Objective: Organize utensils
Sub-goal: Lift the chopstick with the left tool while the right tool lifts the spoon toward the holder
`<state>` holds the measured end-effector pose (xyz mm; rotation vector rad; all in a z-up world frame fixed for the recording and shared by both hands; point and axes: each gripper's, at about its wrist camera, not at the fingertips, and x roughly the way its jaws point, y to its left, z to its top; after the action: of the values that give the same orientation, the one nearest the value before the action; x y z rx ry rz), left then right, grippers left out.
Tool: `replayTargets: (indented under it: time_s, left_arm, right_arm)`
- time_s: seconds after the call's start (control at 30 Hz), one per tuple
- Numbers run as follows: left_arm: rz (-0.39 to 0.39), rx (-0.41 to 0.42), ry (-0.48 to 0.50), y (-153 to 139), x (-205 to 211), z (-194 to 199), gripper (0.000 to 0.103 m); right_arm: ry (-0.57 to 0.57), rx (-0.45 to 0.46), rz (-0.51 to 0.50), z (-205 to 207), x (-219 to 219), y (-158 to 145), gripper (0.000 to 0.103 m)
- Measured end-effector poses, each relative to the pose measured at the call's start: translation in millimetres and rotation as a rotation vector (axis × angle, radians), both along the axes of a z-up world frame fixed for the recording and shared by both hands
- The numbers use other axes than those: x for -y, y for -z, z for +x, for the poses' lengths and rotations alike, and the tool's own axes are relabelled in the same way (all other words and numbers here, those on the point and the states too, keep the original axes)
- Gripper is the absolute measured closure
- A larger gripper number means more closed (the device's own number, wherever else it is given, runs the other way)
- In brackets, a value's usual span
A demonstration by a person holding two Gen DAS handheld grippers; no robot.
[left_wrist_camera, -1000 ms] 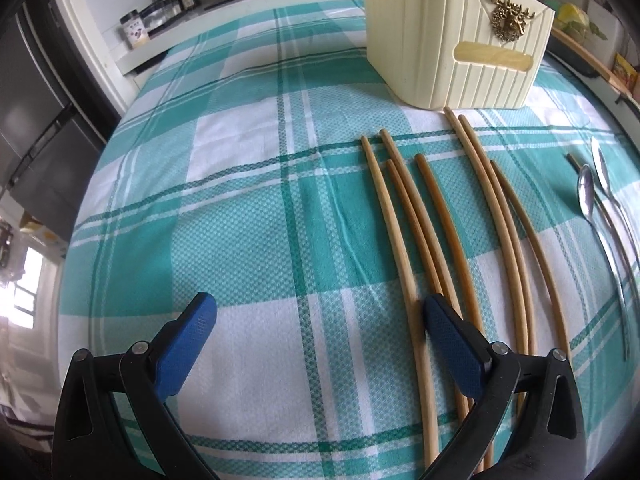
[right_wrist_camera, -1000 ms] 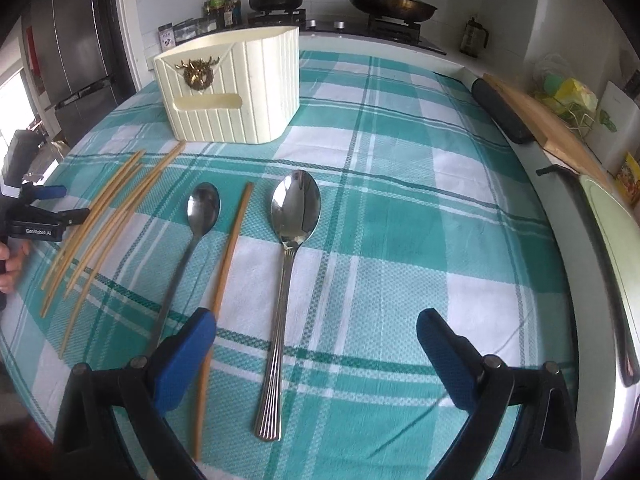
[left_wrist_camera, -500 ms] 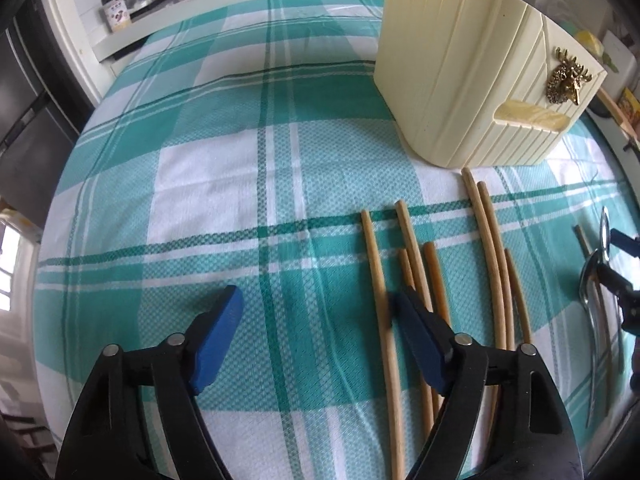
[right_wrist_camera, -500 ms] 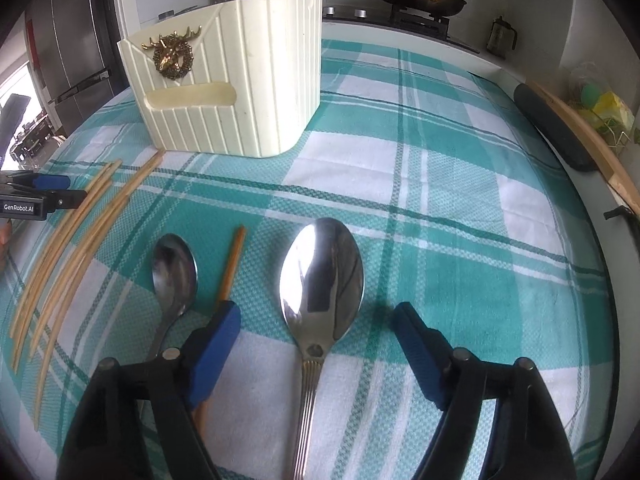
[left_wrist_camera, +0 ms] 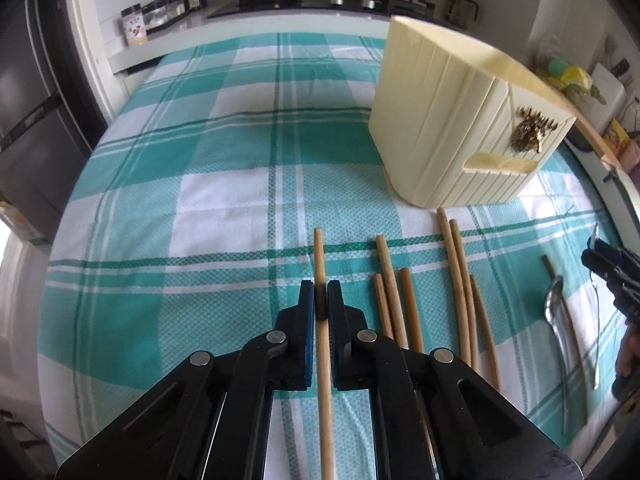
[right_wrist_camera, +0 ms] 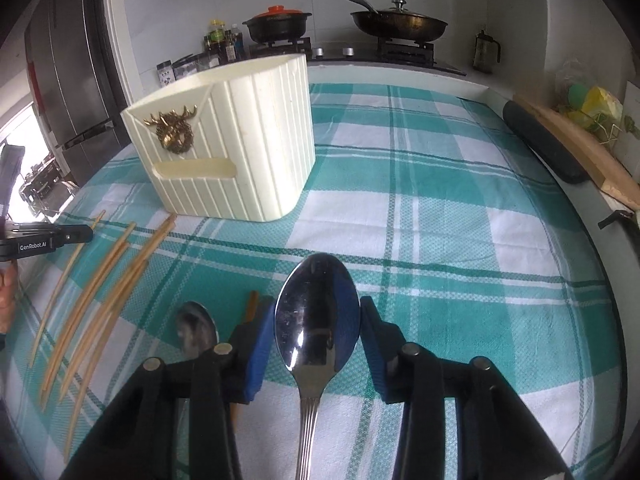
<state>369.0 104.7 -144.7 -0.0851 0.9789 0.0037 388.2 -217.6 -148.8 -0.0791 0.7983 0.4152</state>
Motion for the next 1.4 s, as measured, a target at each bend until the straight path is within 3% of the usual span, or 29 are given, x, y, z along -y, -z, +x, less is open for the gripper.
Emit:
replayTargets:
  time_s: [0.3,0.53,0.87,1.4]
  left_arm:
    - [-0.033,0.212,-0.020,-82,-16,-65,0.098]
    - [-0.057,0.318,-0.003,-126,-13,-105,0.098]
    - [-0.066,0.352,0.018,-141,-4,-110,0.101]
    - [-0.072,0.420,0.009,-185,-18,-84,0.102]
  right_arm:
    - [-0.048,0.134,0.100,-53,10,-69,0.061]
    - [-0.061,0.218,0.116,-85,12,-103,0.061]
    - [-0.068,0.270,0.122,-82,8,-131,0.061]
    - [-0.107,0.340,0.151,-49,-4,-197,0.061]
